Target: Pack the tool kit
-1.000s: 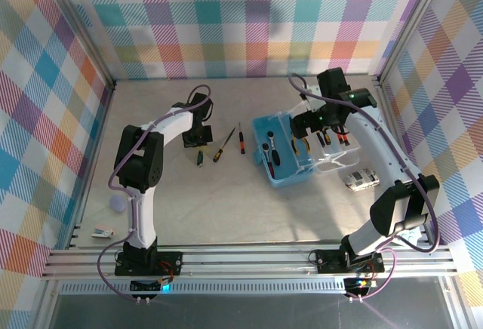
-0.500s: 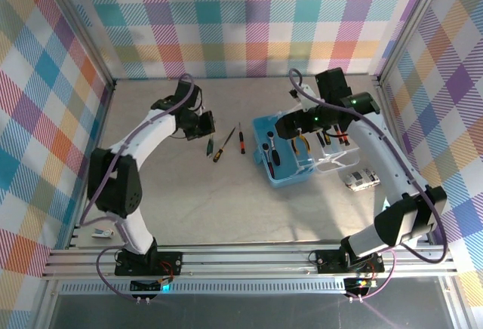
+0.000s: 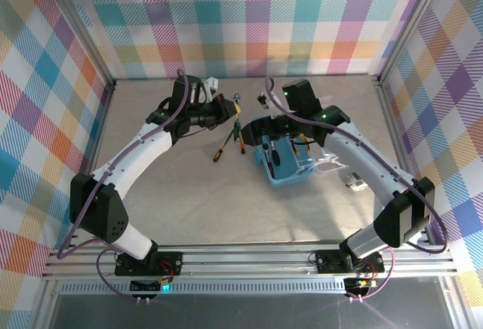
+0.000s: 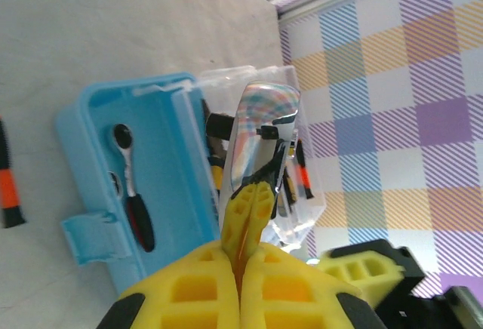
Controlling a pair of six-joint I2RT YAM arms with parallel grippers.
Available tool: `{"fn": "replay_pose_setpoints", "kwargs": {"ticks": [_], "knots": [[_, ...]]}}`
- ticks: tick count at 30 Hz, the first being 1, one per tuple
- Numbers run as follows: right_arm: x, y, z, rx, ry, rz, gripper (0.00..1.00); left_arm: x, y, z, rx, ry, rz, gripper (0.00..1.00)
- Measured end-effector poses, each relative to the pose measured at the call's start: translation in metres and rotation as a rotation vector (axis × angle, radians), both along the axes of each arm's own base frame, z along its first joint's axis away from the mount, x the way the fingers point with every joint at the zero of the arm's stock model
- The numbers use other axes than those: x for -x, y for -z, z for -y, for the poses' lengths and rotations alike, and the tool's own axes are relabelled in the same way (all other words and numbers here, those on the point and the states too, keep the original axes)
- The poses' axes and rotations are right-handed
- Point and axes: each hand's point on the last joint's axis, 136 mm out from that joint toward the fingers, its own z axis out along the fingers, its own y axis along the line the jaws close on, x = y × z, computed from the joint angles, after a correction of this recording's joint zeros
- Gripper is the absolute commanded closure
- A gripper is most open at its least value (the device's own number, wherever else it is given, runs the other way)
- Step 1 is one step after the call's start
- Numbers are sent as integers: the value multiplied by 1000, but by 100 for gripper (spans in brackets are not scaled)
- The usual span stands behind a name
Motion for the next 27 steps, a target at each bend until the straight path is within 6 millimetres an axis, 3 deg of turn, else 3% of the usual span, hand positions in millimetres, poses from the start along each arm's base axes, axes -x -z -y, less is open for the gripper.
{"fn": "replay_pose_setpoints", "kwargs": {"ticks": [6,8,10,14,19,20,21,23,25,27], "knots": [[-9,9,-13,-20,28,-32,24,8,-6,16,29,27,2,100],[-13,15,-16,-17,42,-49,37,9,-7,19,37,30,6,100],[-16,19,-18,-15,56,-60,42,11,-7,22,40,35,5,100],[-18,20,-19,-23,68,-73,61,13,-5,27,48,43,3,100],[-19,19,-21,-28,91,-85,92,13,-2,27,54,39,-3,100],[-20,19,-20,-31,99,-94,99,13,-4,27,57,39,3,86],[-20,19,-19,-32,104,-96,100,12,-4,27,55,39,8,67],[-21,22,-16,-17,124,-101,100,13,-2,26,40,43,14,40],[-20,28,-11,10,137,-118,100,12,2,21,0,36,11,20],[-23,35,0,44,169,-137,100,10,7,12,-53,18,8,8]]}}
